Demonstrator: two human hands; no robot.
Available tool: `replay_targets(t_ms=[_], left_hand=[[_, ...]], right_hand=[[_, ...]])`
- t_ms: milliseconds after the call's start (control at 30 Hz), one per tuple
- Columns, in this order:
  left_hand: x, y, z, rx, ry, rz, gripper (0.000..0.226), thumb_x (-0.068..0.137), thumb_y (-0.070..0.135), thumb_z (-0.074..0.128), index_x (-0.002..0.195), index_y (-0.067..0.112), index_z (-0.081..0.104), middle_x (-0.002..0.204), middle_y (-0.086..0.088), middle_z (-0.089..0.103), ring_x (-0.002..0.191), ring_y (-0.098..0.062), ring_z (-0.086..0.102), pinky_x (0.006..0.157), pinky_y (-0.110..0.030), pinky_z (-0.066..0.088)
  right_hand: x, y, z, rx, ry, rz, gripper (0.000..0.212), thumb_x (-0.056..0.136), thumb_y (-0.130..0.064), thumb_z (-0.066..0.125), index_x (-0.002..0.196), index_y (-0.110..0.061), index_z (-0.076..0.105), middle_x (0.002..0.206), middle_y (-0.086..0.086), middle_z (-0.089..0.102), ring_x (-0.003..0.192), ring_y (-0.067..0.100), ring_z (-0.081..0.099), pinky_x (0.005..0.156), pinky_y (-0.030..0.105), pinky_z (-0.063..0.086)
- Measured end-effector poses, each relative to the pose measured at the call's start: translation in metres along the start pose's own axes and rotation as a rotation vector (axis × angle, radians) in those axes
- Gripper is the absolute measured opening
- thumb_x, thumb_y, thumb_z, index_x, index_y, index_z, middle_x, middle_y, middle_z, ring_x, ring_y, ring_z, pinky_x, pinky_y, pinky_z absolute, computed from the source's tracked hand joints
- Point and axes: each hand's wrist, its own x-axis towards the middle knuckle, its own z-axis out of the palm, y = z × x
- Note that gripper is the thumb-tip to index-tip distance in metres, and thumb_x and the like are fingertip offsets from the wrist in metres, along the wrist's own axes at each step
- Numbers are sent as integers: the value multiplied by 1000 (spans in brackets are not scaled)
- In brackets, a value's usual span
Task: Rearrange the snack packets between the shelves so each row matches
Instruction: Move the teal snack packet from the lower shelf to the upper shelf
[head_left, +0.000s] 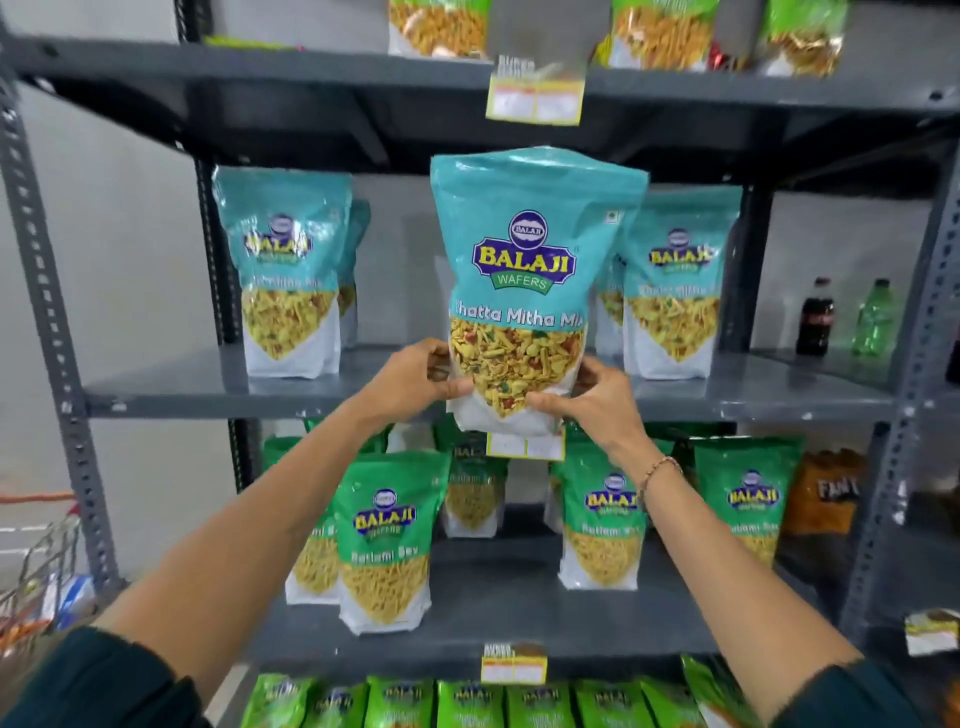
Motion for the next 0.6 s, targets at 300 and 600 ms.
replay_targets(t_ms=[300, 600], left_hand=[[90, -23, -21, 2, 64, -77, 39, 74, 27, 75, 107, 10, 60, 112, -12, 67, 106, -27, 62, 99, -45, 48], [145, -59, 1, -52, 73, -162, 29, 77, 18, 72, 102, 10, 61, 104, -5, 65, 99, -21, 60, 93, -34, 47]], right_hand=[[107, 6, 16, -6, -101, 54, 50, 52, -22, 89, 97, -18, 67, 103, 3, 73, 95, 17, 67, 88, 40, 55], [163, 43, 32, 14, -209, 176, 35, 60, -10, 85, 83, -24, 63, 85, -7, 69, 79, 8, 66, 63, 22, 58]])
